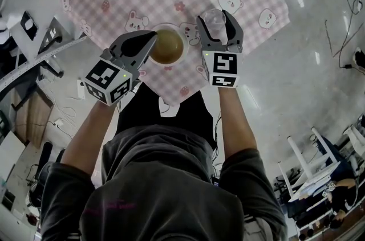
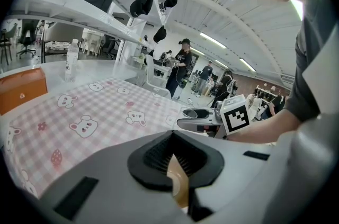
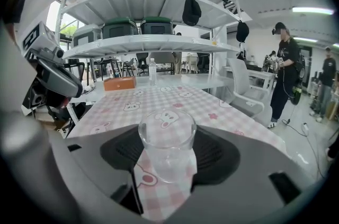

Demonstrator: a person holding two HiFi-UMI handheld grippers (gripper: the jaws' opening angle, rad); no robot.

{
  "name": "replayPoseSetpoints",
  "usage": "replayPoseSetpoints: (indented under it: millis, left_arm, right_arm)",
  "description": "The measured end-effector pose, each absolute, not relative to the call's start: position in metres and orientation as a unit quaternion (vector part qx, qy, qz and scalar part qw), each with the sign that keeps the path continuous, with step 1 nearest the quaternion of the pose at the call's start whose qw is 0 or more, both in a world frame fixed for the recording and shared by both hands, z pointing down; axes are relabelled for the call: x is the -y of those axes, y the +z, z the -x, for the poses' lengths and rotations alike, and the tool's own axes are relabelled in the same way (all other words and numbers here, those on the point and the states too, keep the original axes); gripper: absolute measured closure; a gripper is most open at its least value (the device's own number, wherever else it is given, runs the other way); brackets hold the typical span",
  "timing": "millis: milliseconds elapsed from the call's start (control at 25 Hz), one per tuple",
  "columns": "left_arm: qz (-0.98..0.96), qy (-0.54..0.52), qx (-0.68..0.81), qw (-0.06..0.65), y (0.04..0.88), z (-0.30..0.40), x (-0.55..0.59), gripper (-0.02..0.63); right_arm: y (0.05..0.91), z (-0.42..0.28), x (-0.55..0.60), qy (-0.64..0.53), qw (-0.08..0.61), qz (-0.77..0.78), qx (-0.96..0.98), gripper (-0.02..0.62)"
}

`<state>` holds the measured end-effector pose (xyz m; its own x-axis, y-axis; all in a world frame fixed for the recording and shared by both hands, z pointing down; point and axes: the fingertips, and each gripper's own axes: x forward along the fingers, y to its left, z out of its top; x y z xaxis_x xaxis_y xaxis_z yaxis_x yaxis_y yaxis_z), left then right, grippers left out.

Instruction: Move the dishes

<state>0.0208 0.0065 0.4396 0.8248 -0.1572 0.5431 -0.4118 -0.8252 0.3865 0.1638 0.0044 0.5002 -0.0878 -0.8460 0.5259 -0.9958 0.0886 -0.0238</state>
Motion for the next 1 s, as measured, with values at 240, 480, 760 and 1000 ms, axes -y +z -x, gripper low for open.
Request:
replayPoseSetpoints:
  millis: [240, 480, 760, 1000]
  left_arm:
    - [-0.921, 0.252, 0.153, 0.254, 0.4402, -0.0218, -0.0077, 0.604]
    - [-0.921, 0.252, 0.154, 0.255, 0.4410, -0.0197, -0.0096, 0.604]
    - [-0.919, 0.254, 0.154, 0.258, 0.4458, -0.0186, -0.0102, 0.604]
    - [-0.920, 0.254, 0.151, 0.259, 0.4450, -0.0209, -0.0105, 0.604]
  right_arm:
    - [0.4995, -0.1626, -0.0071, 0.180, 0.194, -0.650, 0.712, 0.313]
    - [0.4999, -0.1631, -0.0090, 0.183, 0.191, -0.652, 0.711, 0.313]
    - [0.5003, -0.1633, -0.0081, 0.185, 0.188, -0.652, 0.711, 0.313]
    - [0.5023, -0.1636, -0.0086, 0.196, 0.184, -0.645, 0.715, 0.311]
